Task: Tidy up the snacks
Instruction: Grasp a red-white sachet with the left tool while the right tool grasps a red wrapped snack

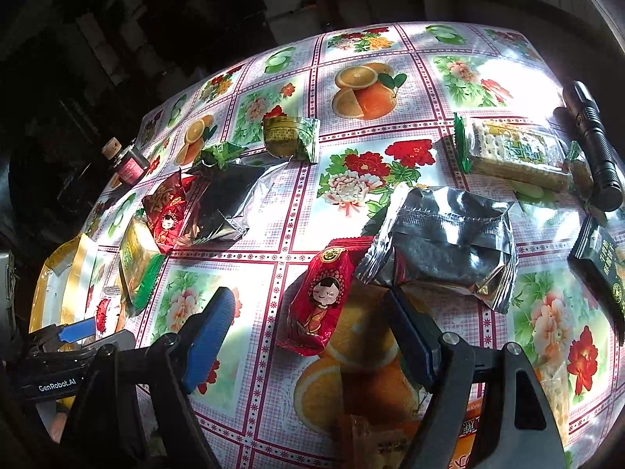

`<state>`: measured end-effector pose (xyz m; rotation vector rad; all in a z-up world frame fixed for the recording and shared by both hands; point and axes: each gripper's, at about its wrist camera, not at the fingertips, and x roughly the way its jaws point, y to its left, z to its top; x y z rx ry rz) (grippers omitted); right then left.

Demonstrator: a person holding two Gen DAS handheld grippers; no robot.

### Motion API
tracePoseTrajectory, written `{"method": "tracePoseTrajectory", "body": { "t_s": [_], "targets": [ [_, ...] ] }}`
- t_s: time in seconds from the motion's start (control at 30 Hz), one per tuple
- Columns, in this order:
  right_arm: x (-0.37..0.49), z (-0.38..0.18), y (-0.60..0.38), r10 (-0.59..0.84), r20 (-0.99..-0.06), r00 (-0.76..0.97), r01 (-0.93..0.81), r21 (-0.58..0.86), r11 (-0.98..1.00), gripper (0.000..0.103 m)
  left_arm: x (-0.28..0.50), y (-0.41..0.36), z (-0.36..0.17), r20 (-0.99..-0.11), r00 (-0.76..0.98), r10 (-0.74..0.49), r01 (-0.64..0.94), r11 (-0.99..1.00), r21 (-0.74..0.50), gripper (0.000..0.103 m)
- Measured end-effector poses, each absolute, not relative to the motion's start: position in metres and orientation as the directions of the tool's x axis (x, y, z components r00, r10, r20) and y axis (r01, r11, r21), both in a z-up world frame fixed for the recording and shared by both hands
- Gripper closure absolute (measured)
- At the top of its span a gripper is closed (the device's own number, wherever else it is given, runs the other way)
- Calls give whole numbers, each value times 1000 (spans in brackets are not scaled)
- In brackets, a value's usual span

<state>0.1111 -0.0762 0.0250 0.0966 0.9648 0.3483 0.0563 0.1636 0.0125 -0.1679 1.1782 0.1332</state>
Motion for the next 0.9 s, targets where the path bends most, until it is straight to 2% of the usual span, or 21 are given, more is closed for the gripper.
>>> {"method": "tracePoseTrajectory", "body": {
  "t_s": [0.07,0.17,0.23,0.27,0.3,0.33,0.4,0.53,0.63,0.9],
  "targets": [
    [113,24,-69,289,-800,527,-256,174,951,25,58,169,11,-926,374,42,-213,976,-42,18],
    [118,23,-61,213,-806,552,-257,79,963,39,57,171,11,-924,380,52,-223,974,-37,19],
    [119,22,-56,155,-808,568,-262,0,965,55,55,171,11,-921,385,65,-221,975,-24,20],
    [119,22,-56,159,-807,569,-273,-3,962,59,55,170,12,-919,390,66,-221,975,-24,24],
    [118,23,-57,166,-807,567,-283,-2,959,70,53,170,13,-916,396,67,-222,975,-25,35],
    [116,23,-58,162,-807,568,-289,-11,957,85,51,170,15,-912,404,68,-222,975,-26,42],
    [110,24,-61,189,-807,559,-306,11,952,85,48,170,18,-909,412,68,-225,974,-29,73],
    [86,32,-66,298,-789,538,-347,115,931,85,40,167,20,-910,411,52,-227,973,-47,79],
    [65,46,-71,391,-757,524,-384,200,901,85,30,159,24,-909,415,44,-225,973,-55,79],
    [19,70,-71,505,-708,494,-460,280,843,85,-6,129,45,-884,446,139,-234,972,35,79]
  ]
}}
